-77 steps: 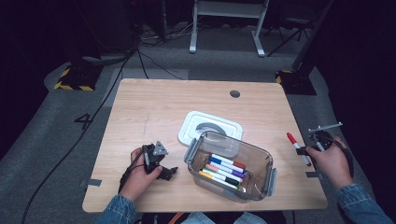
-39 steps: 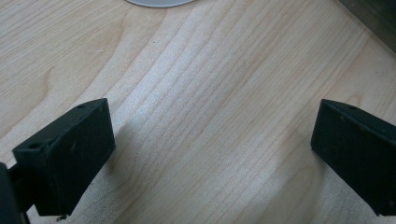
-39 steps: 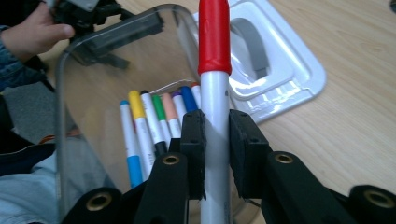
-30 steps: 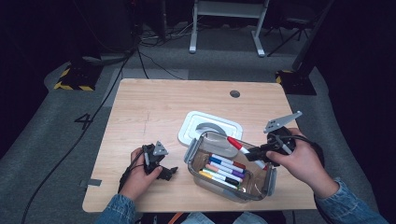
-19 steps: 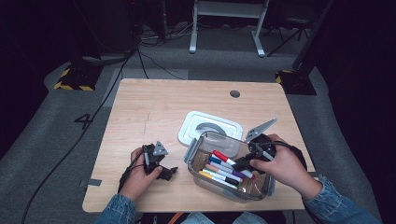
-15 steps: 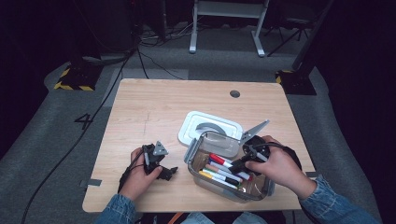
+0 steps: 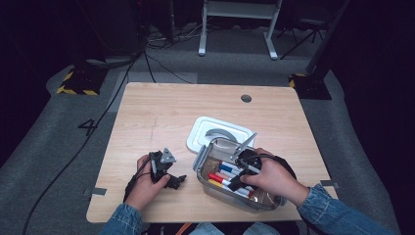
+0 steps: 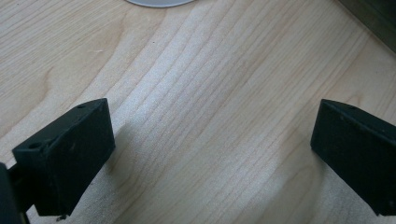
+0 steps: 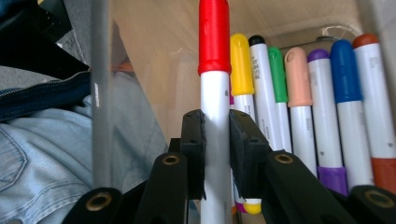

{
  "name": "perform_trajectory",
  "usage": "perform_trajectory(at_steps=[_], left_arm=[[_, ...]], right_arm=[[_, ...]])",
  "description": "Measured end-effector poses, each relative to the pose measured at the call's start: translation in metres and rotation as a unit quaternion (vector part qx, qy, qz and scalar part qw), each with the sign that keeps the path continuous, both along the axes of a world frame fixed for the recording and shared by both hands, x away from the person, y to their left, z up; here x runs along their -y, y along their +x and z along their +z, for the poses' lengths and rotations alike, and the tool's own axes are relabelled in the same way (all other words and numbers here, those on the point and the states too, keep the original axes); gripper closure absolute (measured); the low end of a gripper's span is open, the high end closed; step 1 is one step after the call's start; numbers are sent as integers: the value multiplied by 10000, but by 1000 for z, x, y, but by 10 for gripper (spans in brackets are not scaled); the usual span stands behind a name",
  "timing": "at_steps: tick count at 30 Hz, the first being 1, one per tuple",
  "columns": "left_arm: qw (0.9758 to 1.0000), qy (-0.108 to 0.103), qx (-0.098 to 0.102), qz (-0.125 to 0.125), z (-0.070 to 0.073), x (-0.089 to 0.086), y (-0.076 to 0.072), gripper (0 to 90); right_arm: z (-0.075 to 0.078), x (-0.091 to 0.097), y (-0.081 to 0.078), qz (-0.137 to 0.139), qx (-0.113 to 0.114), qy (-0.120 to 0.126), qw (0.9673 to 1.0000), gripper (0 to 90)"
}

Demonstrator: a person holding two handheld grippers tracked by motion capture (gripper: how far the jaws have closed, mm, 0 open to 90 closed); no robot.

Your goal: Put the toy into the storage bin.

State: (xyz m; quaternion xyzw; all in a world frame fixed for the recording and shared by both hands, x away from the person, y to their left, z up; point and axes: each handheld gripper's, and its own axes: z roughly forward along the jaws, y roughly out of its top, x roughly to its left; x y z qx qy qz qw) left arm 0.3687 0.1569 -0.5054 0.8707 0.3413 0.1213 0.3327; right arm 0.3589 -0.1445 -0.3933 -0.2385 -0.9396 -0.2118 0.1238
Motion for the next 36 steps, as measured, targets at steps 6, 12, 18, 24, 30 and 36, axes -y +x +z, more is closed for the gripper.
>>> perform_trajectory(at_steps=[6,12,18,24,30,36], left_arm=[[10000,-18,-23,7,0,0,0,0],[10000,-18,-23,8,0,0,0,0],[10000,-22,-24,5,0,0,0,0],[10000,-19,-21,8,0,0,0,0],[10000,-18,-22,7,0,0,0,0],[10000,-23,-23,6,0,0,0,0]], right_arm=[[-14,-8,2,62,-162,-174,9997,775],[-25,-13,2,97,-266,-287,9992,775],[-36,-15,2,109,-330,-394,9986,774],[-34,-15,3,17,-49,-356,9994,600],[-8,-9,9,-161,653,94,9977,492],[11,0,15,-286,1177,416,9918,464]])
